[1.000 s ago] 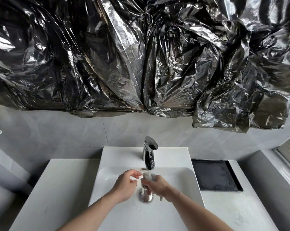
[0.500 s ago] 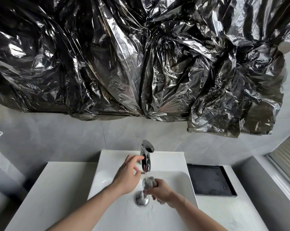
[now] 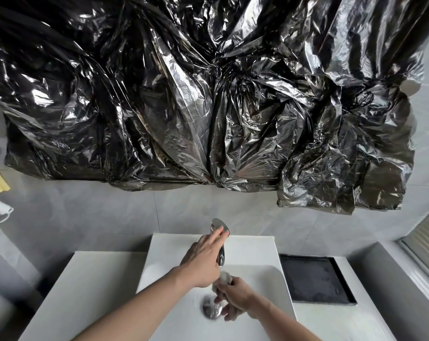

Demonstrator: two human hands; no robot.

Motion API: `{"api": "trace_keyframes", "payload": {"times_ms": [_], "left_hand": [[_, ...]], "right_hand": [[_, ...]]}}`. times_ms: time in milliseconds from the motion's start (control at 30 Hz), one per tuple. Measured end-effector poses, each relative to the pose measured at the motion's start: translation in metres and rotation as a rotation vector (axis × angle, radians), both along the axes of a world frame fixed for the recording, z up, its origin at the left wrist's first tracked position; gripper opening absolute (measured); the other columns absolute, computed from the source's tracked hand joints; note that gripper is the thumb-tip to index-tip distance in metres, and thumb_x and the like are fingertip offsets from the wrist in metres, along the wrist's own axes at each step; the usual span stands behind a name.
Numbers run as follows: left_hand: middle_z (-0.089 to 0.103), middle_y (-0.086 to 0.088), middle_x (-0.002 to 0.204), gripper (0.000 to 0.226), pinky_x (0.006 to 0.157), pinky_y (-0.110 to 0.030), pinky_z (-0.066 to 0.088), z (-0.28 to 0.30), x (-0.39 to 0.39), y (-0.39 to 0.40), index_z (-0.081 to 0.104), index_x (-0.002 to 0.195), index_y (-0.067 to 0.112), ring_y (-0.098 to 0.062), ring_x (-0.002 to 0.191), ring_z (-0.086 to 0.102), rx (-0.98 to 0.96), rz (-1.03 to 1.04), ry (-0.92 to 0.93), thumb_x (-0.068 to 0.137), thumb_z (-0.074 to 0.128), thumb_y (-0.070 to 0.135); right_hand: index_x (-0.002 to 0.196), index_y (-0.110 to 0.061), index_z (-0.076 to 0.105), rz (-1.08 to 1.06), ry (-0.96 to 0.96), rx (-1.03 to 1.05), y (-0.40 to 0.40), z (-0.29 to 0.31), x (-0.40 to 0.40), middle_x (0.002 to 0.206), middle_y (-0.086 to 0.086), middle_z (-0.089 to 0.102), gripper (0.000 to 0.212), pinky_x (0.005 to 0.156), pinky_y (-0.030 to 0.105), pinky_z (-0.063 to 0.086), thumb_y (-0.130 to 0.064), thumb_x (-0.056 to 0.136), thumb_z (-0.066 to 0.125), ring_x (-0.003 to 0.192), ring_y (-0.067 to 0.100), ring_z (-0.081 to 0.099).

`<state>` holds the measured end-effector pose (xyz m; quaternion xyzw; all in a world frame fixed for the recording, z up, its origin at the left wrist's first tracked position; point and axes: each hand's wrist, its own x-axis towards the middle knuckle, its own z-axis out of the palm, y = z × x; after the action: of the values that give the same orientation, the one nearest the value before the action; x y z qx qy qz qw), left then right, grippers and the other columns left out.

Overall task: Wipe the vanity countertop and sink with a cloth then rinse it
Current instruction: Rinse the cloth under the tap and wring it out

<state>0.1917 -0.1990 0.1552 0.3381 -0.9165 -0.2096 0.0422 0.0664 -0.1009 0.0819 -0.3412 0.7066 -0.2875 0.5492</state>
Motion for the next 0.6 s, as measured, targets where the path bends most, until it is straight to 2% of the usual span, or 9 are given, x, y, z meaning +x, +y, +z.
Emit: {"api": "trace_keyframes", "payload": {"times_ms": [100, 167, 200, 333, 467, 600], "left_hand": [[-0.008, 0.018, 0.168, 0.092, 0.121, -0.037, 0.024, 0.001, 0.001, 0.004, 0.003, 0.161, 0.034, -0.016, 0.150, 0.017, -0.010, 0.000, -0.023, 0.084, 0.046, 0.008], [-0.005, 0.018, 0.168, 0.091, 0.118, -0.038, 0.027, 0.000, 0.002, 0.006, 0.007, 0.161, 0.035, -0.019, 0.148, 0.023, -0.025, -0.001, -0.044, 0.083, 0.047, 0.008], [-0.003, 0.016, 0.168, 0.091, 0.117, -0.038, 0.028, 0.000, 0.002, 0.008, 0.010, 0.160, 0.035, -0.021, 0.146, 0.025, -0.033, -0.010, -0.068, 0.082, 0.048, 0.007], [0.008, 0.008, 0.168, 0.086, 0.115, -0.040, 0.029, 0.009, 0.000, 0.012, 0.022, 0.157, 0.032, -0.025, 0.145, 0.027, -0.062, -0.040, -0.127, 0.078, 0.046, 0.007], [0.024, 0.012, 0.161, 0.077, 0.117, -0.032, 0.026, 0.012, 0.019, 0.034, 0.034, 0.153, 0.031, -0.016, 0.145, 0.028, -0.091, -0.116, 0.027, 0.081, 0.043, 0.003], [0.014, 0.017, 0.159, 0.080, 0.118, -0.027, 0.026, 0.008, 0.052, 0.064, 0.024, 0.152, 0.036, -0.012, 0.144, 0.028, -0.054, -0.278, 0.072, 0.080, 0.043, 0.007]], "right_hand": [[0.090, -0.014, 0.062, -0.027, 0.042, -0.008, 0.008, -0.004, -0.003, 0.083, 0.009, 0.069, 0.017, 0.034, 0.020, 0.034, -0.030, 0.097, 0.062, 0.038, 0.008, 0.046], [0.086, -0.020, 0.068, -0.039, 0.055, 0.017, 0.015, -0.004, -0.003, 0.073, 0.003, 0.067, 0.003, 0.037, 0.019, 0.026, -0.022, 0.085, 0.066, 0.040, 0.010, 0.035], [0.085, -0.022, 0.070, -0.040, 0.056, 0.028, 0.019, -0.005, -0.003, 0.070, 0.001, 0.065, 0.006, 0.039, 0.020, 0.024, -0.020, 0.081, 0.067, 0.041, 0.010, 0.032], [0.097, -0.010, 0.074, -0.057, 0.073, 0.046, 0.037, 0.000, -0.003, 0.069, -0.001, 0.060, 0.028, 0.043, 0.021, 0.021, -0.023, 0.073, 0.075, 0.043, 0.009, 0.035], [0.082, -0.016, 0.068, -0.061, 0.066, 0.017, 0.052, 0.017, -0.006, 0.066, -0.001, 0.054, 0.014, 0.041, 0.022, 0.021, -0.021, 0.073, 0.077, 0.043, 0.010, 0.034], [0.078, -0.018, 0.060, 0.012, 0.056, 0.042, 0.059, 0.046, -0.008, 0.059, -0.002, 0.047, 0.021, 0.041, 0.022, 0.023, -0.019, 0.074, 0.081, 0.043, 0.009, 0.033]]}}
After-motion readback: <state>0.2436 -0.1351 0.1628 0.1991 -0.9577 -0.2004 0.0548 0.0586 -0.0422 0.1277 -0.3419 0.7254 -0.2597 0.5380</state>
